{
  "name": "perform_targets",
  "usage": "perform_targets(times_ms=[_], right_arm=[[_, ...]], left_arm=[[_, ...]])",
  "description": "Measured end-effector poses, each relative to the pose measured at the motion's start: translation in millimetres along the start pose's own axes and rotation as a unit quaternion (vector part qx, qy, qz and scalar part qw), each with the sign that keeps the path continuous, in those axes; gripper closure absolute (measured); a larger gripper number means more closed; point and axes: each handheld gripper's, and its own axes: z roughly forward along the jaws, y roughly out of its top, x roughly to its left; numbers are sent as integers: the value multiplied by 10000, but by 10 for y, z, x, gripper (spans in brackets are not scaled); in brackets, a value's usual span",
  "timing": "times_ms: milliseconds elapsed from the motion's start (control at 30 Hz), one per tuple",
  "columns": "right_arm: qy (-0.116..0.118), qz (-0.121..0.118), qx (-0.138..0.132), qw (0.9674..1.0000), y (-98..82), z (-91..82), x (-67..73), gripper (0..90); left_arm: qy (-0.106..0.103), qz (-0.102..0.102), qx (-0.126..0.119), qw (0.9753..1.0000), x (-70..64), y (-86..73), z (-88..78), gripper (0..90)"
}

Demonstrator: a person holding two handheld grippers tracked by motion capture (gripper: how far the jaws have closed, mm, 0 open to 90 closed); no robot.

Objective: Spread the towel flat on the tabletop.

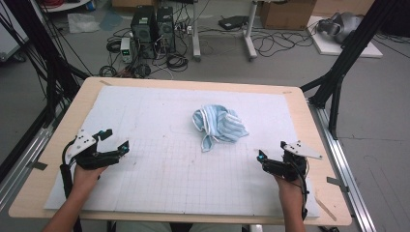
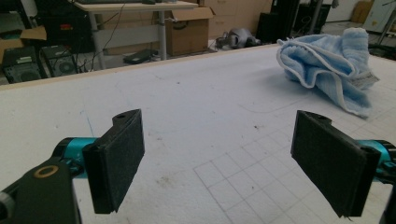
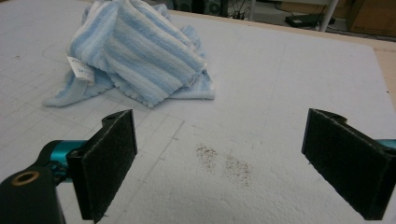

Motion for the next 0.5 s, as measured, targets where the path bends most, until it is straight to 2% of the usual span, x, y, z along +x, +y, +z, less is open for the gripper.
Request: perform_targets(times_ms=[333,500], right_arm=[[78,61,-3,10000,-10,18,-20,93],[182,184,29,9997,-14,26,-31,93]], left_arm=[[27,-42,10,10000,11,-10,10,178],[11,-39,19,10000,5,-15,3,179]])
